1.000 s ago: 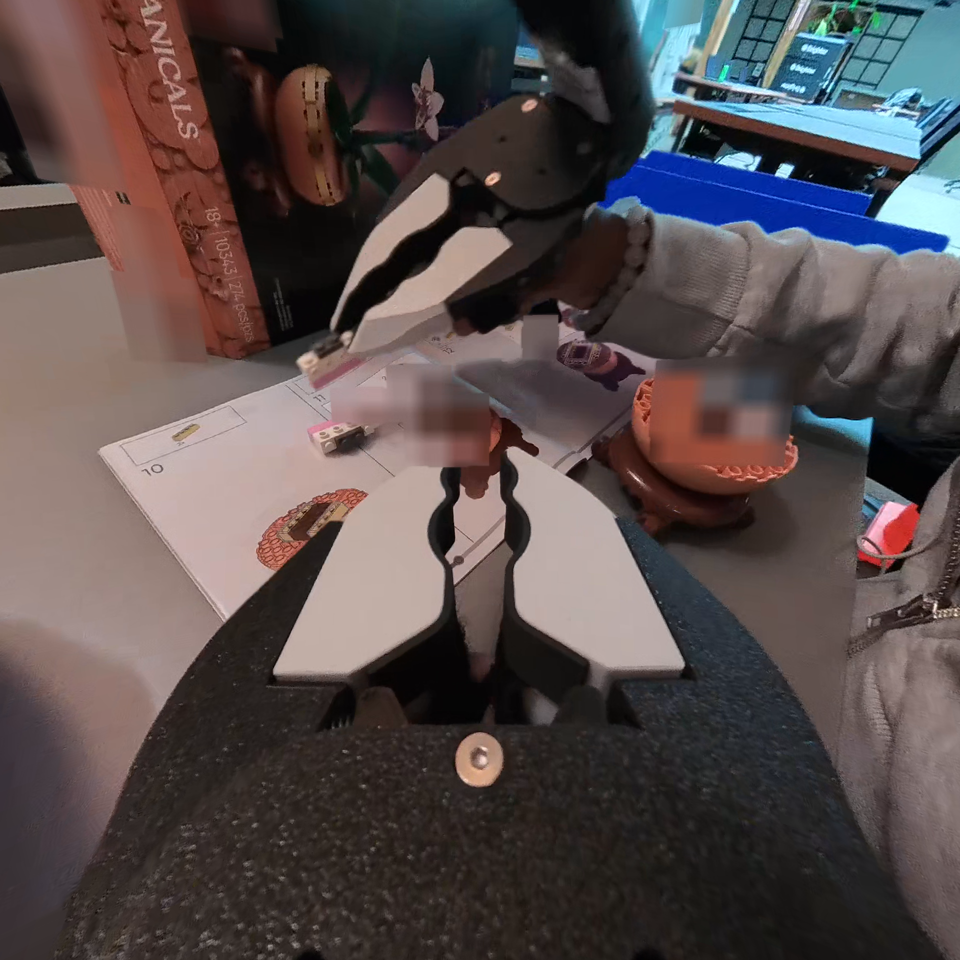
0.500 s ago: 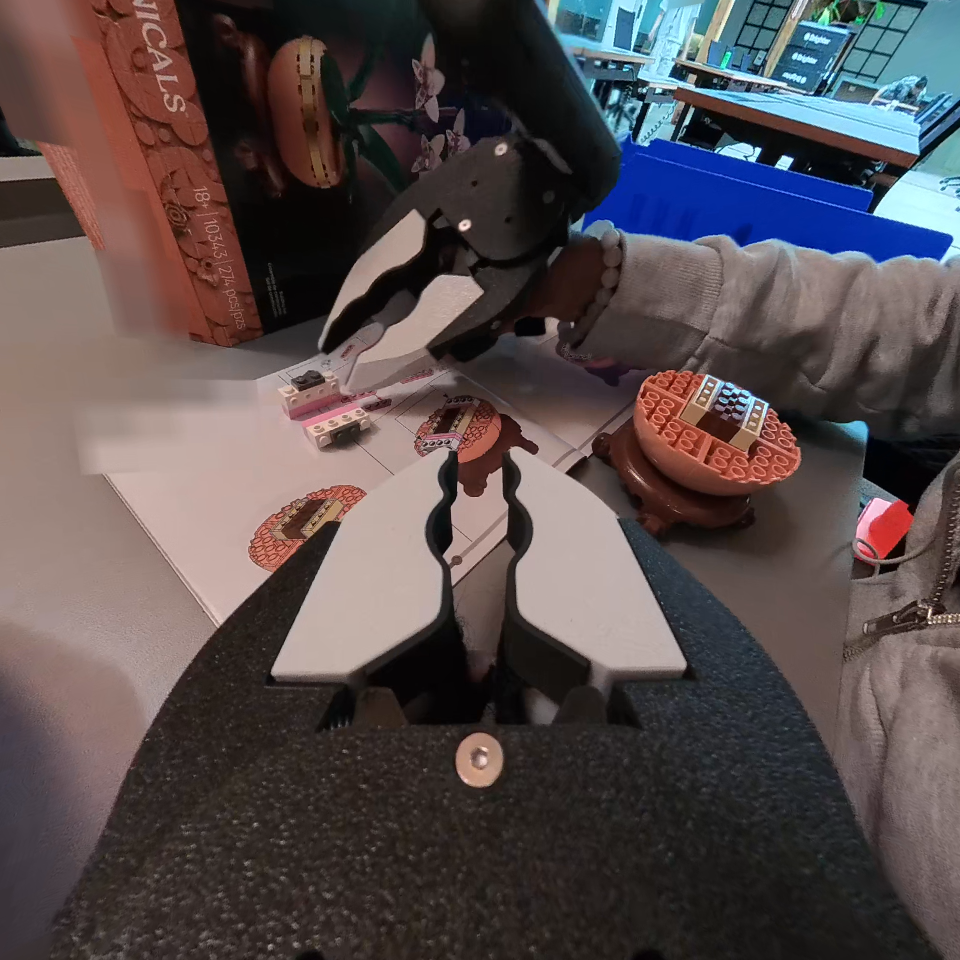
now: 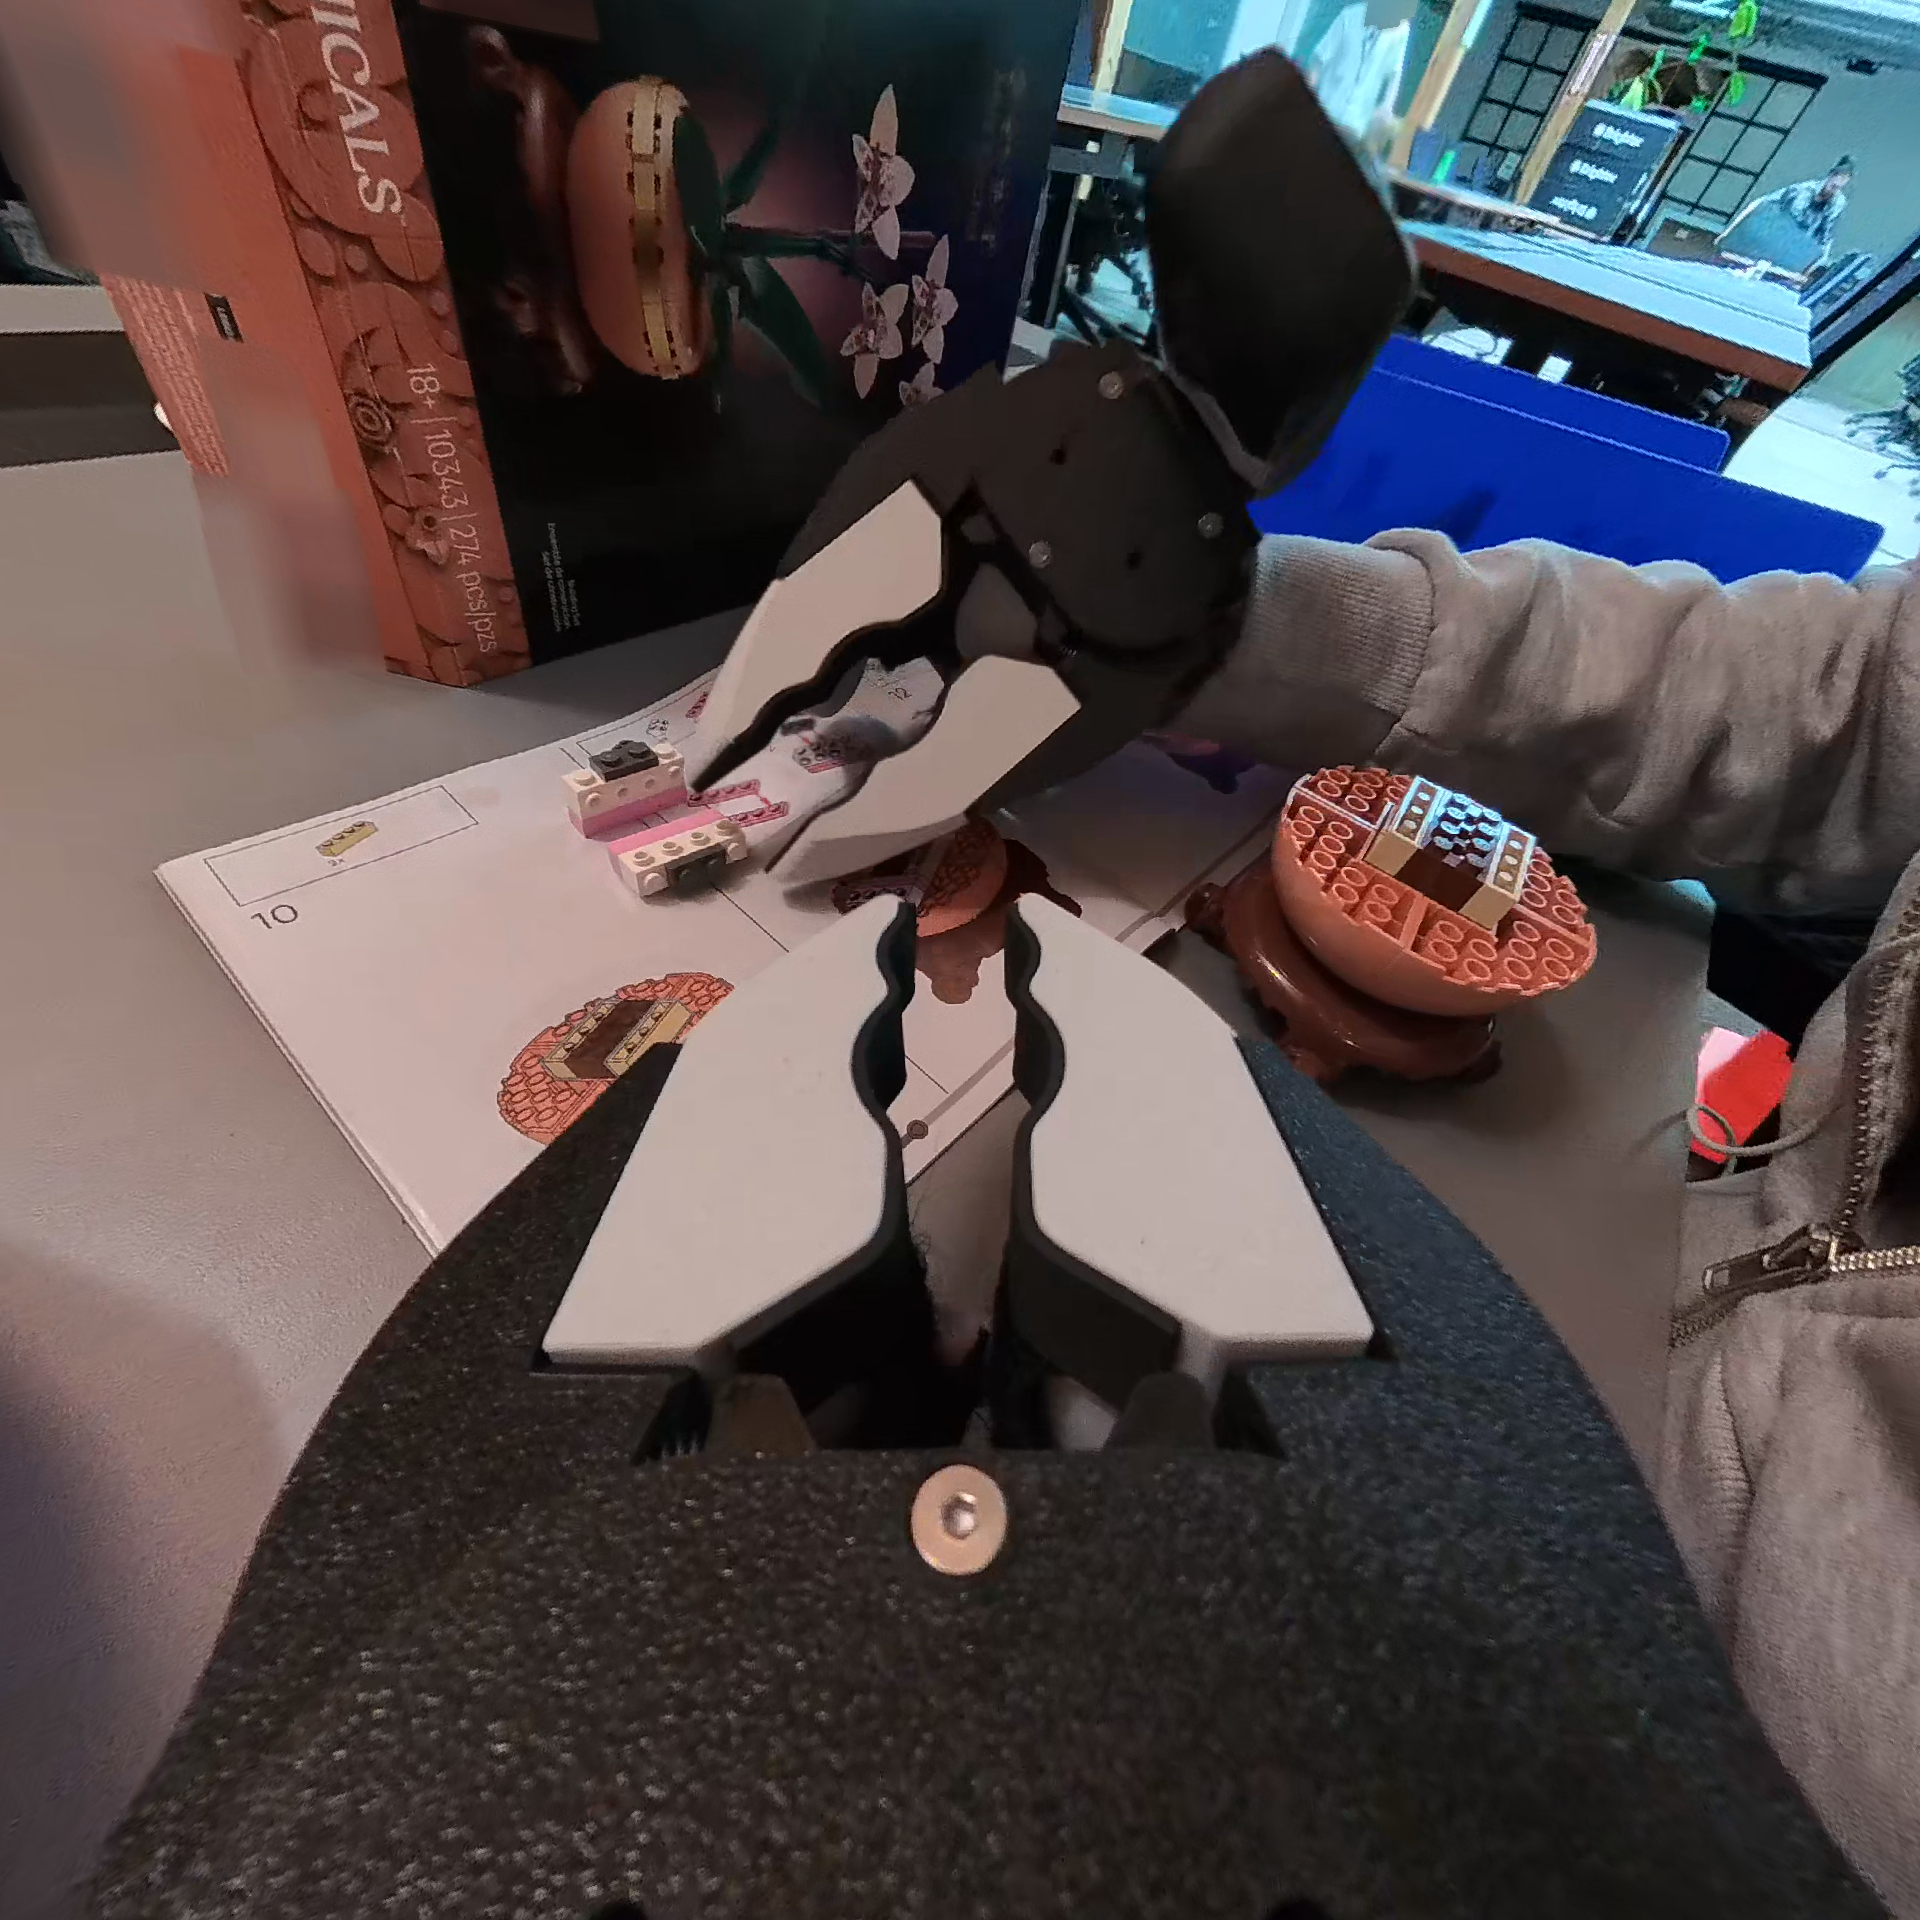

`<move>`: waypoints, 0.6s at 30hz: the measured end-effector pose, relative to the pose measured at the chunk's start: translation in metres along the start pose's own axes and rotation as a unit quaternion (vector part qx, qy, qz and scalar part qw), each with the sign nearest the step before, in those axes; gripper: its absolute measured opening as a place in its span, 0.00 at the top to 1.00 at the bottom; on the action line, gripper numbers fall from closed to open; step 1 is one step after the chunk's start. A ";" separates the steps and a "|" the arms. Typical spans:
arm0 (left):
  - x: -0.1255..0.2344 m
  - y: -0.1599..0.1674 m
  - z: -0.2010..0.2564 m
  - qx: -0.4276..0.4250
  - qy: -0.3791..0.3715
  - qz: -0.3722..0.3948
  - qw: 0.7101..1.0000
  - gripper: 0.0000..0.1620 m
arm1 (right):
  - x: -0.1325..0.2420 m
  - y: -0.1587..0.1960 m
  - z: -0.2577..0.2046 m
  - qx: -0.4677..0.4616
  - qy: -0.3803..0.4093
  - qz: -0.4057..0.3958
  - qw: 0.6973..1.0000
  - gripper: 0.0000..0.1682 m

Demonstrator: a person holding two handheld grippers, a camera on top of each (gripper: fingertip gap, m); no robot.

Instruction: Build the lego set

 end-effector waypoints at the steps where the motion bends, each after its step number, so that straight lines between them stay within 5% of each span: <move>1: 0.000 0.000 0.000 -0.001 0.000 0.001 1.000 0.91 | -0.002 0.001 0.000 -0.001 -0.004 -0.007 1.000 0.84; 4: -0.001 -0.001 0.001 -0.007 0.003 -0.002 1.000 0.90 | -0.006 0.004 0.002 -0.009 0.001 -0.006 1.000 0.94; 9: 0.000 -0.011 -0.008 -0.098 -0.058 -0.045 0.992 0.88 | -0.002 0.005 0.009 -0.097 -0.059 0.025 0.993 0.95; 14: -0.016 -0.026 -0.033 -0.141 -0.079 -0.072 0.984 0.89 | 0.001 0.010 0.022 -0.265 -0.190 0.058 0.944 0.95; 18: -0.044 -0.022 -0.057 -0.141 -0.063 -0.163 0.974 0.94 | 0.000 0.016 0.030 -0.316 -0.232 0.046 0.919 0.95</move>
Point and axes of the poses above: each gripper's, where its closed fingertips meet, x back along the fingers, y out of its underside, z = x × y across the jaws, the point moved 7 cm from there along x, back along the fingers, and after that the axes turned 5 degrees about -z, right-handed, at the moved point
